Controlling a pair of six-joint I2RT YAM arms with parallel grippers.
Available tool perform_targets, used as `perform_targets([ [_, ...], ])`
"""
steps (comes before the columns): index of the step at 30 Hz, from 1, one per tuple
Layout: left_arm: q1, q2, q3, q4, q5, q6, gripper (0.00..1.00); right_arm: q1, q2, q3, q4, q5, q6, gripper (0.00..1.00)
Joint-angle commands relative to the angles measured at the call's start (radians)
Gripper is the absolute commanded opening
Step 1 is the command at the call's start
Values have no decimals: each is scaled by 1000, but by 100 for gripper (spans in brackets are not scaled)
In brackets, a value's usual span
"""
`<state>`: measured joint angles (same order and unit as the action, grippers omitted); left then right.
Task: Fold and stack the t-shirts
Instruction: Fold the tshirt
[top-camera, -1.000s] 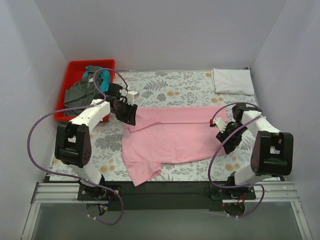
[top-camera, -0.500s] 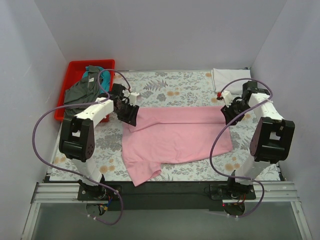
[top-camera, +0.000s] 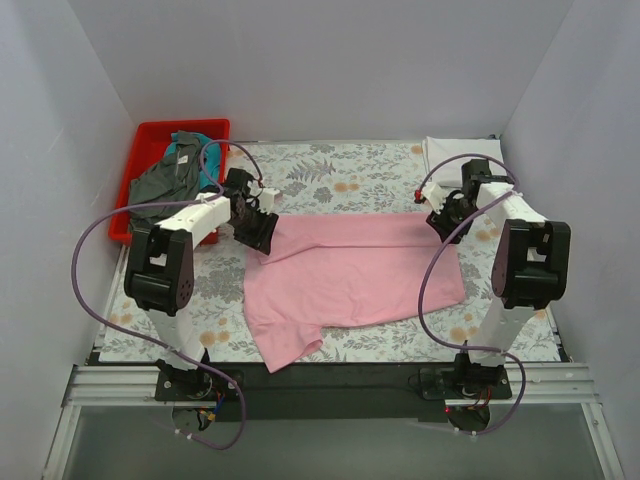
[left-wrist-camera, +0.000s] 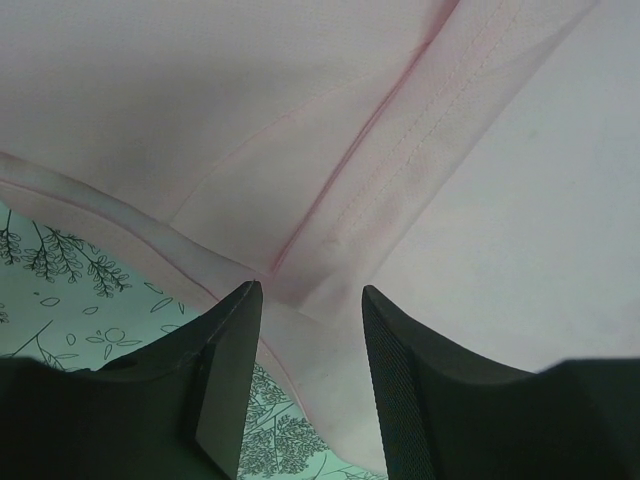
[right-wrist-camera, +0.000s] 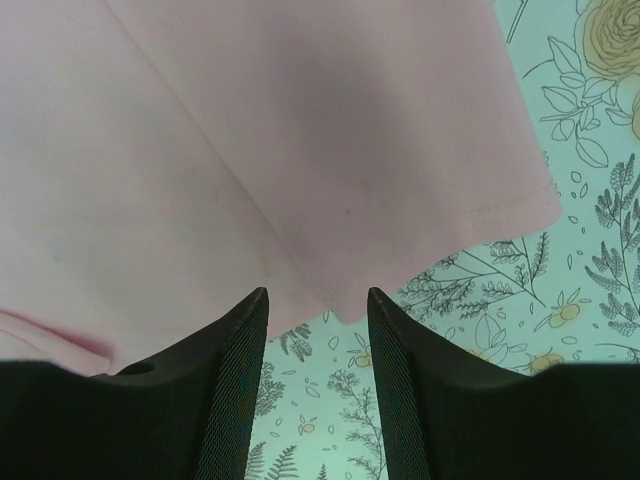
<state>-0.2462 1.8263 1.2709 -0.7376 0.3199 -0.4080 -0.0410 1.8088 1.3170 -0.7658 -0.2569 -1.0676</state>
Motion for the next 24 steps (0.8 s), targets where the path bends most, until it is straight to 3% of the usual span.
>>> perform_targets([
  [1,-5,21,36,-14,-22,21,44,12,33,-4,51,41,-54,51],
  [10,-5,51,42,-28,-21,26,44,13,95,-42,126,105,-104,50],
  [17,-5,60,33,-32,-12,29,43,16,106,-39,137,113,-112,34],
  [24,-5,70,44,-36,8,25,42,23,100,-45,134,120,-118,31],
])
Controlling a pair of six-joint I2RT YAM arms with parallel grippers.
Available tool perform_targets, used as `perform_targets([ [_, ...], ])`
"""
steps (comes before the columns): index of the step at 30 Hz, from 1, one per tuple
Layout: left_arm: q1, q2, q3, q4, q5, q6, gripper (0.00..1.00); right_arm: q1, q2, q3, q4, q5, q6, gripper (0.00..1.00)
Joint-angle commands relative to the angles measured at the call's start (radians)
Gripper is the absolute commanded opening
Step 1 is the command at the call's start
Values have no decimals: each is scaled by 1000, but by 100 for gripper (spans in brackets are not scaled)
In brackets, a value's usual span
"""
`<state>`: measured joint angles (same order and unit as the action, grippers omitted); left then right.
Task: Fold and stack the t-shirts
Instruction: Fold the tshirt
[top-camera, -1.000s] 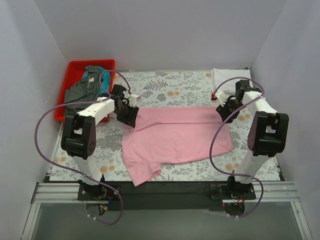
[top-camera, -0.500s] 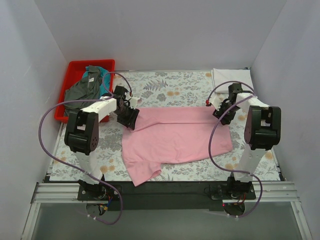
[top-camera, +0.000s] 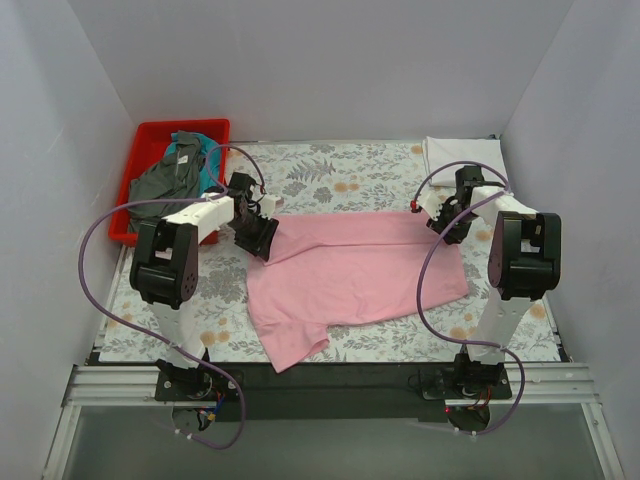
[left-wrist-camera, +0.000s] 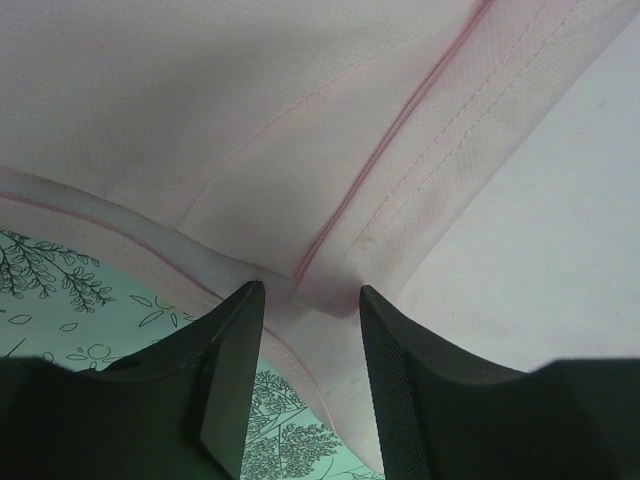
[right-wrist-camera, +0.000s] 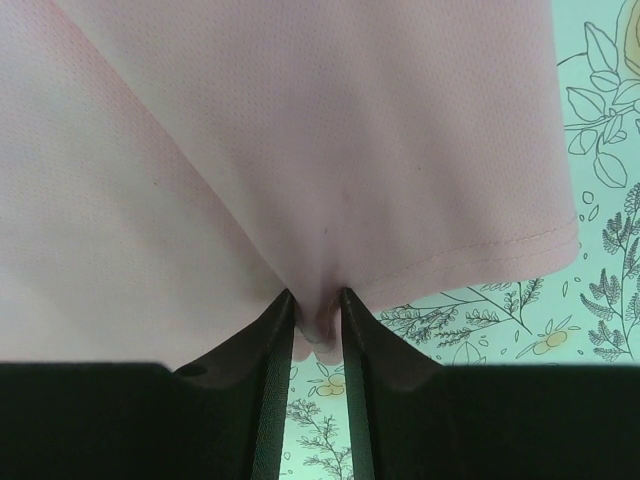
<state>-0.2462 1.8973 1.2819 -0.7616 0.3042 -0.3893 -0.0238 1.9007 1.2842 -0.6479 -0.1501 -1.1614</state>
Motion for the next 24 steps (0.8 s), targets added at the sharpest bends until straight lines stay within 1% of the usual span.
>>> perform_targets([
  [1,-7,-3,36,-12,30,4,41,7,6,-14,17,15,-24,31],
  [5,-16,-1,46,-16,42,0,39,9,3,-16,17,18,-24,31],
  [8,-22,3,43,-22,47,1,34,9,0,-14,16,21,-24,30],
  [12,-27,0,34,-25,52,3,25,9,-3,-13,11,24,-24,30],
  [14,-28,-6,30,-25,47,4,14,9,-5,-9,10,24,-24,29],
  [15,-27,-10,30,-22,47,3,11,9,-5,-5,5,26,-24,28],
  [16,-28,-17,31,-24,42,1,5,9,-5,-2,5,27,-26,26],
  [18,-28,-38,42,-24,33,1,0,9,-6,12,1,30,-27,24],
  [23,-28,-73,74,-28,12,1,0,9,8,58,-7,35,-32,11],
  [24,-27,-79,91,-30,9,1,0,10,12,70,-12,37,-32,10],
])
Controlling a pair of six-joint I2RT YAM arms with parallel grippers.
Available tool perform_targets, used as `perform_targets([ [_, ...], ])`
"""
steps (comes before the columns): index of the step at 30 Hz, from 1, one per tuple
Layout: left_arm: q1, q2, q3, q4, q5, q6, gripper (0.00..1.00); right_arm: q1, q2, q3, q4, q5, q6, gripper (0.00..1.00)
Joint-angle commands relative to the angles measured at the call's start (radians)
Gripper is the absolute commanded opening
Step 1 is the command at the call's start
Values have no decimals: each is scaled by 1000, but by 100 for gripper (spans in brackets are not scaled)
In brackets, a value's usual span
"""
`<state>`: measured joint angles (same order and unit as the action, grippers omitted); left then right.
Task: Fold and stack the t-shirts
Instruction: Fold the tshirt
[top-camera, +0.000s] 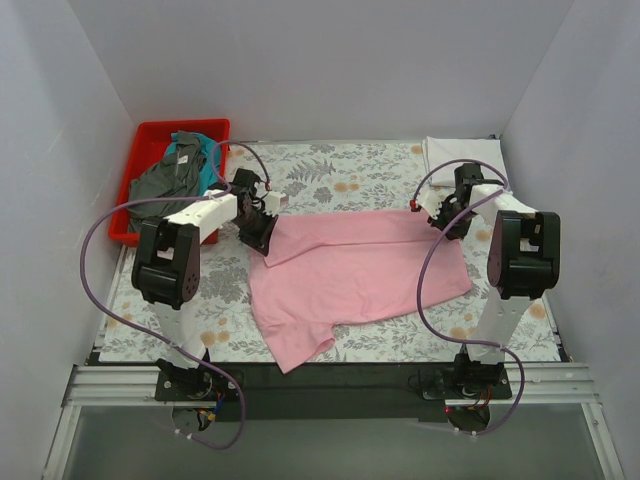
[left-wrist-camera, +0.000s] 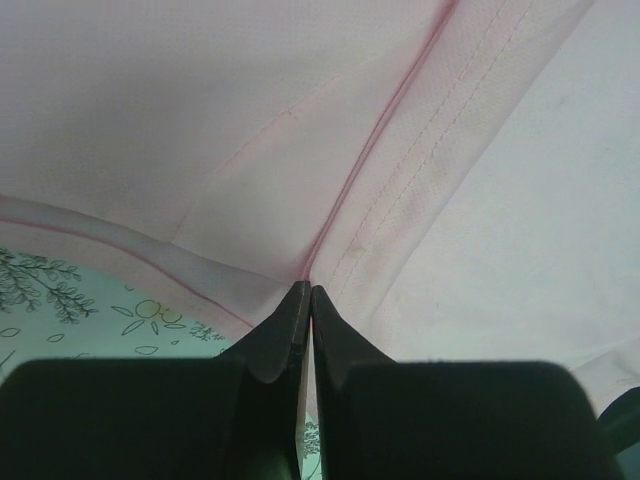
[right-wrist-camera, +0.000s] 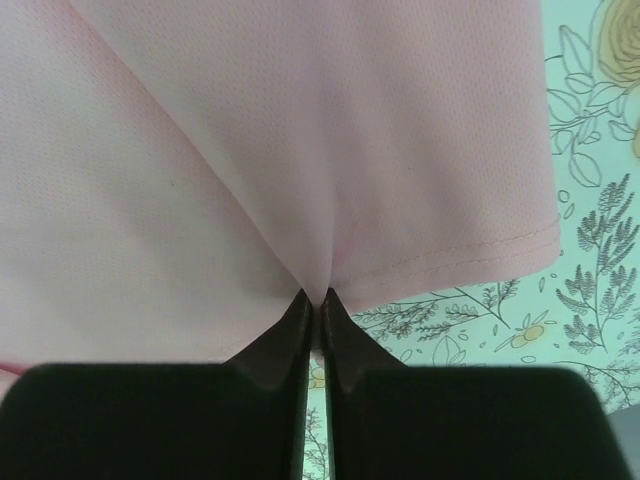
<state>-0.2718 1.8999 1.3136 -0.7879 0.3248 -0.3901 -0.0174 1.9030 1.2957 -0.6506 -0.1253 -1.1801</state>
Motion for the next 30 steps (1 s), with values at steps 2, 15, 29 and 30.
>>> perform_targets([
  [2,-1,-81,76,-10,-16,2,0,4,22,86,-23,12,-13,10],
  [15,-1,-67,82,-20,17,5,0,7,42,111,-43,35,-23,29],
  [29,-1,-71,79,-20,11,13,0,10,65,169,-58,50,-30,24],
  [30,-1,-68,82,-20,11,13,0,8,67,171,-60,50,-30,26],
])
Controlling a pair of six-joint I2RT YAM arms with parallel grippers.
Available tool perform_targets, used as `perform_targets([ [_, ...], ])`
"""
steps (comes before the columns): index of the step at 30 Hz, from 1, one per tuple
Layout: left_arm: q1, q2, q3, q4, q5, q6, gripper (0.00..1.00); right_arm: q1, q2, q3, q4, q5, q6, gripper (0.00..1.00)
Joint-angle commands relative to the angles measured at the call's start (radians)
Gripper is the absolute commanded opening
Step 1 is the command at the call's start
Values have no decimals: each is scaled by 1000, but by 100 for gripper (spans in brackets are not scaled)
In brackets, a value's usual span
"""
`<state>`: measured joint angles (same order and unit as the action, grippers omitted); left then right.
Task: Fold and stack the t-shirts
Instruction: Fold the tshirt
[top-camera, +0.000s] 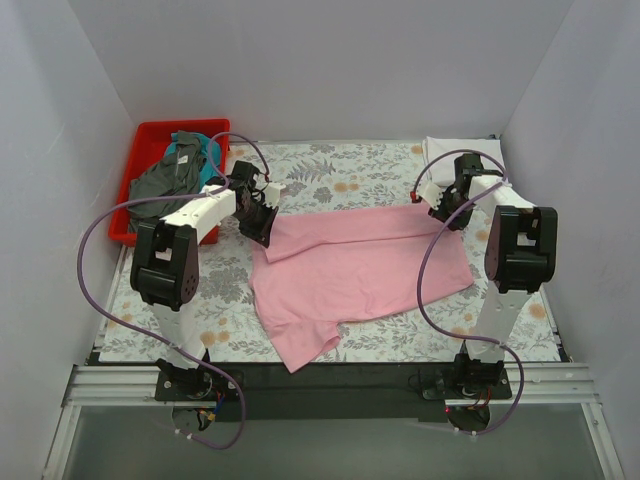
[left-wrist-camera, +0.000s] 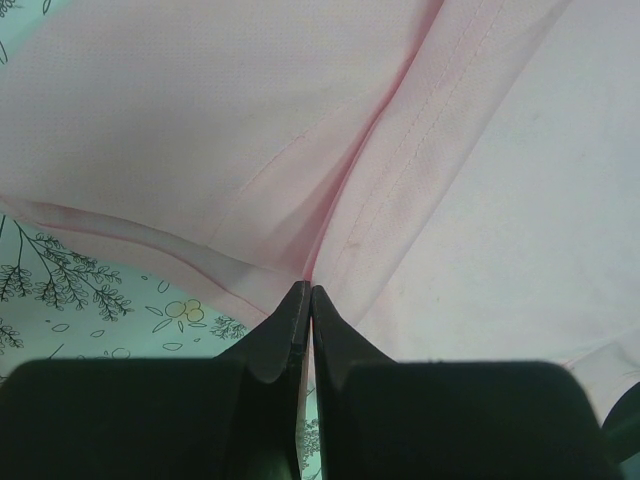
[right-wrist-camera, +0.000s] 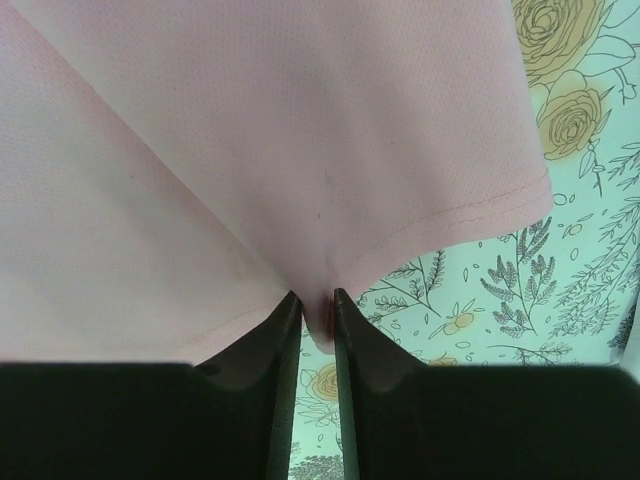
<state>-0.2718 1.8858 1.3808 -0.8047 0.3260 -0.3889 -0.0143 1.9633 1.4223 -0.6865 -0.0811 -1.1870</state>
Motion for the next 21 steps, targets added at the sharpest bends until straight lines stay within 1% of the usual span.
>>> perform_targets([
  [1,0,-54,17,-4,10,12,0,5,6,47,-25,7,-25,26],
  [3,-1,-54,15,-2,8,13,0,5,9,49,-25,9,-28,22],
  [4,-1,-56,15,-4,10,13,0,7,11,52,-27,9,-29,16],
  [6,-1,-62,21,1,8,15,0,7,12,58,-27,7,-31,9],
  [7,0,-66,27,2,10,10,0,7,14,63,-28,6,-31,3],
  [8,2,-77,32,5,10,7,0,5,17,70,-25,4,-28,1],
  [12,5,-85,79,-7,24,4,0,5,58,148,-25,1,-11,1],
  [16,6,-90,127,-11,25,-1,0,8,98,265,-24,-5,4,1],
  [21,16,-96,187,-28,41,-7,0,11,124,355,-22,-23,23,1],
])
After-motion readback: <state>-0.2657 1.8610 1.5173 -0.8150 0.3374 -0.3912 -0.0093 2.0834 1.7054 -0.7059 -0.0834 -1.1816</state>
